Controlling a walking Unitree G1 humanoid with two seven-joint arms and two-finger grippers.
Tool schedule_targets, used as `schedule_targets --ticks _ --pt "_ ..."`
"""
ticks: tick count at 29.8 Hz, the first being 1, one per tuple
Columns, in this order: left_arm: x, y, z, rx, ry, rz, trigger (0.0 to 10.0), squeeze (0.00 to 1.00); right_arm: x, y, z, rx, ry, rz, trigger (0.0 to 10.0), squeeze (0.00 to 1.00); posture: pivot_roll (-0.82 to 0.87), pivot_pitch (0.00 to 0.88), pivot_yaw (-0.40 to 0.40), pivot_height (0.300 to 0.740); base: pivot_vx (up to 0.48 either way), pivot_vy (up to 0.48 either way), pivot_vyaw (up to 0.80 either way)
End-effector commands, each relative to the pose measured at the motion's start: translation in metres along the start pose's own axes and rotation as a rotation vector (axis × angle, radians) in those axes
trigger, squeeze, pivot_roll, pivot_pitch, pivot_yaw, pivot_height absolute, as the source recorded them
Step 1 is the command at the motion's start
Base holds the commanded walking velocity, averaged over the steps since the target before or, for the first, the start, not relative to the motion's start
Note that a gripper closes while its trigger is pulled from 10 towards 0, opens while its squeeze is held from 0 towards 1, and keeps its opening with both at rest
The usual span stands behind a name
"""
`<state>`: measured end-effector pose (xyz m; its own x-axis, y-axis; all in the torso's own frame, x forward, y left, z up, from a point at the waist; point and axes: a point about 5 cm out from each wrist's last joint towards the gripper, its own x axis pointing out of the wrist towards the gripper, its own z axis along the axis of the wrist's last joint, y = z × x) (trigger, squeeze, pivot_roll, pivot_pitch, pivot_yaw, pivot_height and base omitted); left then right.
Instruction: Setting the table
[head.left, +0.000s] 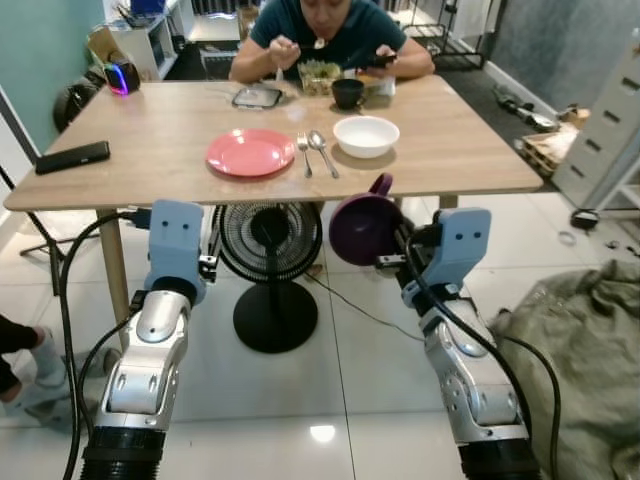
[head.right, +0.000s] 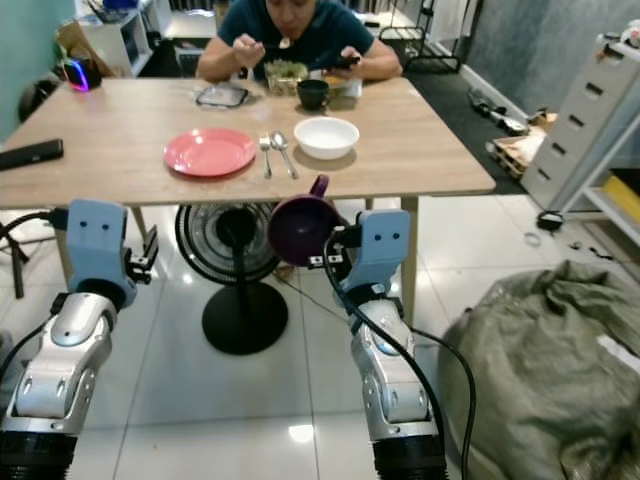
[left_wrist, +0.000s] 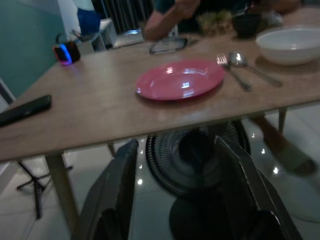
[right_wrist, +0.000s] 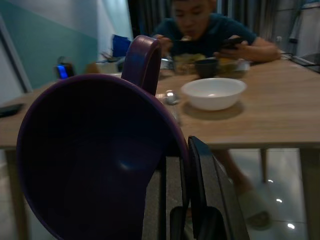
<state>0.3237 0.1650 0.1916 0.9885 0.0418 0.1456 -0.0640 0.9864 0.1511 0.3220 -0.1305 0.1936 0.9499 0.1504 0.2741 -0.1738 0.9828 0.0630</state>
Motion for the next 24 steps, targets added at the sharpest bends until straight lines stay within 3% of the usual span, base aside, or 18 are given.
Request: schedule_targets --ticks 1,24 --pt "-0.0027 0.0059 -0.0045 0.013 0.018 0.017 10.0 0.0 0.0001 0.0032 0.0011 0.007 -0.002 0.004 10.0 0.0 -0.03 0.0 0.082 0.74 0.48 0.0 0.0" --pt "-0.0029 0.0062 -0.0064 0.009 0.025 0.026 10.0 0.0 0.0007 -0.0017 -0.0011 0.011 0.014 -0.011 10.0 0.0 -0.03 0.0 0.071 0.74 0.48 0.0 0.0"
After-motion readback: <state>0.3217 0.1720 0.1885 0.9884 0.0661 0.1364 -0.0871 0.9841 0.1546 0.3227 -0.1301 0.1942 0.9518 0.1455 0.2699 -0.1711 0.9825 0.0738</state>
